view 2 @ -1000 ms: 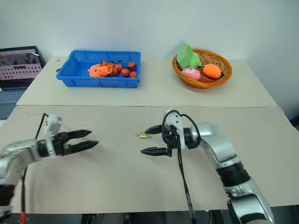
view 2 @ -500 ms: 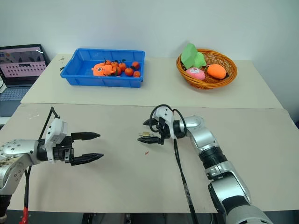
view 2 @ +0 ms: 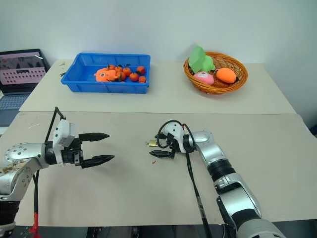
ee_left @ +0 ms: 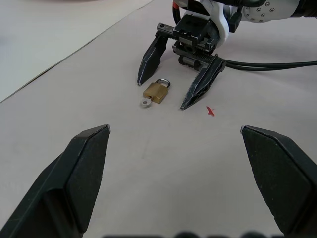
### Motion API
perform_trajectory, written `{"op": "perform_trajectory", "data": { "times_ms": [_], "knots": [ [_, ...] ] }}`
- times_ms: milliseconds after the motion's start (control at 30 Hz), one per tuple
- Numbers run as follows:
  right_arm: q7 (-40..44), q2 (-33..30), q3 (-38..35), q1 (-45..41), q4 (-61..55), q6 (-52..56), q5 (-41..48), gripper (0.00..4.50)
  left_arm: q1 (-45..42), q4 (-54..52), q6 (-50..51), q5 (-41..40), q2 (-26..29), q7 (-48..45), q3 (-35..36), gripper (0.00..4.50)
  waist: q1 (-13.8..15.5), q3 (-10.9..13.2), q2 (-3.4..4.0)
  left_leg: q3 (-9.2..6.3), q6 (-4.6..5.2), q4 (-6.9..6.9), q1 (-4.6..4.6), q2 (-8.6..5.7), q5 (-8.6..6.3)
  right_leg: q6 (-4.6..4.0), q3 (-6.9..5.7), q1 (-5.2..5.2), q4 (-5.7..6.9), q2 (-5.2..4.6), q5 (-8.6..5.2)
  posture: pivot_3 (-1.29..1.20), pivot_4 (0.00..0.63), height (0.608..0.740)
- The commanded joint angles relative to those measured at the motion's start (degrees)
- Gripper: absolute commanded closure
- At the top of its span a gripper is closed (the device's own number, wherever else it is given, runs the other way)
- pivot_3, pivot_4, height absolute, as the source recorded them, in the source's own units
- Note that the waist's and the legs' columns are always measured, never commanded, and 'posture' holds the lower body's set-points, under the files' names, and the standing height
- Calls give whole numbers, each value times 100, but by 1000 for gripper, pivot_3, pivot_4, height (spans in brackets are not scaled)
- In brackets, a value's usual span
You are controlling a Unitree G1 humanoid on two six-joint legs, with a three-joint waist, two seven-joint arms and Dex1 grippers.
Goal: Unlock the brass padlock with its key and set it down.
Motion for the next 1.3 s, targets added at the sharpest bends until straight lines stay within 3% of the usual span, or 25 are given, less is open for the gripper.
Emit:
{"op": "perform_trajectory", "data": {
  "times_ms": [33,400,500,567,600,767,800,1100,1267,1300],
  "knots": [
    [-197,-11,-122,6,302,-100,-157,84,-113,13,-110,32,5,13,13,0,-3,0,0,1,0,0,6,0,0,0,1,4,1,0,0,0,150,740],
    [-215,147,-59,74,305,-158,-216,84,-161,-9,-102,58,-11,16,-38,0,-35,-1,0,5,0,-1,16,3,0,-1,10,6,6,5,1,0,150,740],
    [-218,158,-57,84,309,-161,-216,647,-146,-38,-91,51,-11,24,-42,0,-28,-1,0,6,0,-1,17,3,0,-1,11,6,6,5,1,0,150,740],
    [-233,183,-53,89,324,-171,-229,1419,-136,-59,-85,48,-16,32,-49,0,-18,-1,0,7,0,-1,15,3,0,-1,11,4,5,5,1,0,150,740],
    [-240,201,-52,91,331,-175,-239,1552,-133,-64,-83,49,-18,36,-53,0,-16,-1,0,7,0,-1,12,3,0,-1,11,1,5,4,1,0,150,740],
    [-265,299,-55,106,320,-180,-276,3462,-121,-78,-85,60,-11,54,-69,0,-28,-1,0,9,0,-5,7,3,0,-1,13,-5,2,3,1,0,150,740],
    [-263,313,-60,114,315,-180,-287,3573,-125,-76,-79,56,-11,61,-69,0,-30,-1,0,9,0,-6,8,3,0,-1,13,-4,2,4,1,0,150,740],
    [-592,372,-64,301,-246,-147,-449,3575,-169,-57,-64,93,-86,180,-156,0,-39,-1,0,10,0,-8,10,6,0,-2,14,-5,4,6,1,0,150,740],
    [-1003,172,-352,691,-1820,343,-313,3575,-206,-94,14,61,-176,323,-178,0,-15,0,0,9,0,-9,1,6,0,-2,15,-15,6,6,1,0,150,740],
    [-979,-45,-437,901,-2563,576,-268,3575,-229,-100,41,45,-187,348,-180,0,-14,0,0,9,0,-9,-9,5,0,-2,15,-23,6,6,1,0,150,740]
  ]
}}
